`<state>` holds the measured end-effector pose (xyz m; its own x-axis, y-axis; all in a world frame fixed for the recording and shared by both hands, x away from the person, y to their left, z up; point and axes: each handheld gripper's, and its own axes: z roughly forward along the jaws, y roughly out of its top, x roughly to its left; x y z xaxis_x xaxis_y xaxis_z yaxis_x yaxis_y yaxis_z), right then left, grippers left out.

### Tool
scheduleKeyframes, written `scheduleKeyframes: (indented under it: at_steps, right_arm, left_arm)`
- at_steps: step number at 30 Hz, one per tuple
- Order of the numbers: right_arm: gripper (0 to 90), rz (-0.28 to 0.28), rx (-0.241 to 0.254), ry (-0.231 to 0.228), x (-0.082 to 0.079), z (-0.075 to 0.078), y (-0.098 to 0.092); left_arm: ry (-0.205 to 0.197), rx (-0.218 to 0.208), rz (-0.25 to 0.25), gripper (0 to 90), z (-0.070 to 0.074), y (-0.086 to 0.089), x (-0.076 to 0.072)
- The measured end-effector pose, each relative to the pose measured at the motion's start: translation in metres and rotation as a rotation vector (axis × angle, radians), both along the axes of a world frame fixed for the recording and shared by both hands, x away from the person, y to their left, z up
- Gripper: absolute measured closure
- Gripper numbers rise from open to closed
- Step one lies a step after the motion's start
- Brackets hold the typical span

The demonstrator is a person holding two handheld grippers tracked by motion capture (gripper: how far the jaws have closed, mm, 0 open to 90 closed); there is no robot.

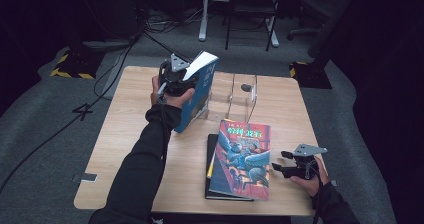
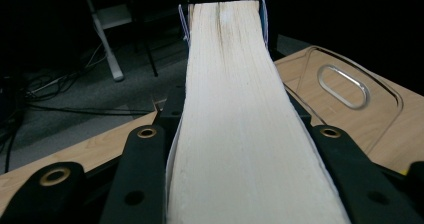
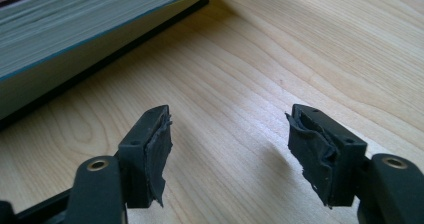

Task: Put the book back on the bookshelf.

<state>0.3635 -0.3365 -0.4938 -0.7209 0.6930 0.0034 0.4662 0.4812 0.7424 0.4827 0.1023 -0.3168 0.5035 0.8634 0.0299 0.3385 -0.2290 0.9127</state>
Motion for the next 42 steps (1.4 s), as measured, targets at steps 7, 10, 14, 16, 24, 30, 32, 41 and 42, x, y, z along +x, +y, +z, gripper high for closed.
scheduleKeyframes:
  at_steps: [7, 10, 14, 16, 24, 30, 32, 41, 42]
  right_arm:
    - [34.3, 0.006, 0.003, -0.002, -0.001, 0.001, 0.001]
    - [34.3, 0.008, 0.005, -0.004, -0.001, 0.001, 0.001]
    - [34.3, 0.012, 0.007, -0.004, -0.001, 0.001, 0.001]
    - [34.3, 0.014, 0.008, -0.006, -0.002, 0.002, 0.001]
    - [34.4, 0.015, 0.017, -0.005, -0.002, 0.002, 0.0]
    - [34.4, 0.024, 0.016, -0.008, -0.002, 0.002, 0.002]
    - [34.4, 0.022, 0.019, -0.007, -0.002, 0.002, 0.002]
    - [34.4, 0.023, 0.017, -0.009, -0.002, 0.002, 0.001]
    - [34.4, 0.022, 0.018, -0.009, -0.002, 0.002, 0.001]
  left_arm:
    - [-0.009, -0.004, 0.048, 60.2, 0.011, -0.011, 0.013]
    - [-0.014, -0.003, 0.08, 60.2, 0.012, -0.017, 0.02]
    - [-0.023, 0.009, 0.128, 60.2, 0.011, -0.026, 0.029]
    - [-0.025, 0.01, 0.145, 60.2, 0.011, -0.03, 0.034]
    - [-0.034, 0.0, 0.21, 60.2, 0.006, -0.04, 0.051]
    - [-0.056, -0.01, 0.24, 60.1, -0.006, -0.045, 0.059]
    - [-0.054, -0.022, 0.241, 60.1, -0.011, -0.044, 0.061]
    - [-0.06, -0.03, 0.218, 59.2, -0.017, -0.037, 0.057]
    - [-0.059, -0.023, 0.218, 59.0, -0.018, -0.034, 0.056]
